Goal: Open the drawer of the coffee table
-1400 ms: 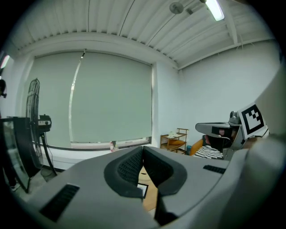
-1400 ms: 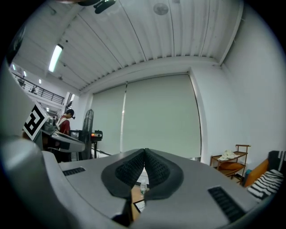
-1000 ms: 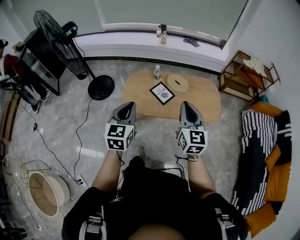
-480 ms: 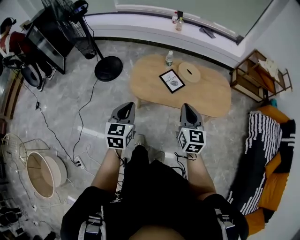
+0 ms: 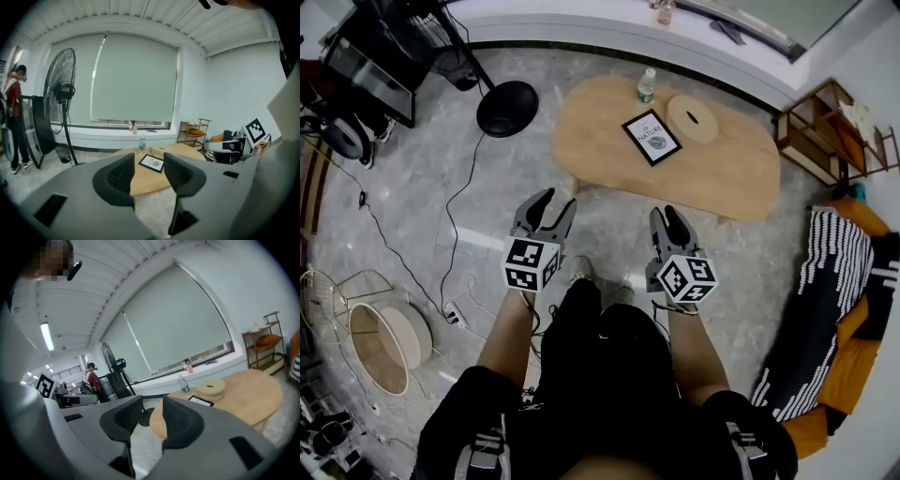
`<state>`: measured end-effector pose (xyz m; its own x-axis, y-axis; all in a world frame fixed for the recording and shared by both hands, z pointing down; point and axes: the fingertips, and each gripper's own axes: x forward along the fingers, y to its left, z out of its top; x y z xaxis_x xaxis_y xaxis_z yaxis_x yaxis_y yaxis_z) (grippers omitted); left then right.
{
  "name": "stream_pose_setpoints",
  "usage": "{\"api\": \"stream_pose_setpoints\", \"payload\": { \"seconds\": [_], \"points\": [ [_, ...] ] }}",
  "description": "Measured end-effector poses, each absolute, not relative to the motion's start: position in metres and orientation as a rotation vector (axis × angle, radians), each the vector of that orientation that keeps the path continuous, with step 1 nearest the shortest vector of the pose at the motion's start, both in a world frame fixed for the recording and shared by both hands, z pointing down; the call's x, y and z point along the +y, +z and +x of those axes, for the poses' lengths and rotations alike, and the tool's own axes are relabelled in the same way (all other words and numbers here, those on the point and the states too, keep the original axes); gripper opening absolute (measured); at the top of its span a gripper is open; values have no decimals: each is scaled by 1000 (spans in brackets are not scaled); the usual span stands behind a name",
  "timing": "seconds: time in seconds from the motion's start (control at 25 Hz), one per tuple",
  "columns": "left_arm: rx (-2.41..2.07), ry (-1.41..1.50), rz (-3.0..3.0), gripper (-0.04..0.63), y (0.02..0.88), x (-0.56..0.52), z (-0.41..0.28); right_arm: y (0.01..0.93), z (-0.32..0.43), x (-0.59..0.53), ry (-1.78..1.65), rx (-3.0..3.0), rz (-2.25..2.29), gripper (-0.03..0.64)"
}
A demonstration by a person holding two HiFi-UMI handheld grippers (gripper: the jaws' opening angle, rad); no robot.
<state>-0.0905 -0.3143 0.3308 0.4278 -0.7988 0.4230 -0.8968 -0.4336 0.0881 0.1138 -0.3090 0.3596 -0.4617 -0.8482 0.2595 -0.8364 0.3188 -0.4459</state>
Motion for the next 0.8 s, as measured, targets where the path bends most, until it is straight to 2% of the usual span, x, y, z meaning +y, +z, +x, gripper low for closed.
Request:
{"api": "stream_pose_setpoints", "payload": {
  "seconds": [0.32, 0.52, 0.8],
  "points": [
    [-1374, 548, 2324, 206, 453, -341, -122, 495, 113, -317, -1114, 2377, -1647, 183],
    [-1372, 543, 2362, 206, 536, -362, -130, 587, 111, -328, -1135, 2352, -1646, 189],
    [-1432, 497, 2474, 206, 686, -382, -131, 768, 121, -340, -1108, 2325, -1569, 195]
  ]
}}
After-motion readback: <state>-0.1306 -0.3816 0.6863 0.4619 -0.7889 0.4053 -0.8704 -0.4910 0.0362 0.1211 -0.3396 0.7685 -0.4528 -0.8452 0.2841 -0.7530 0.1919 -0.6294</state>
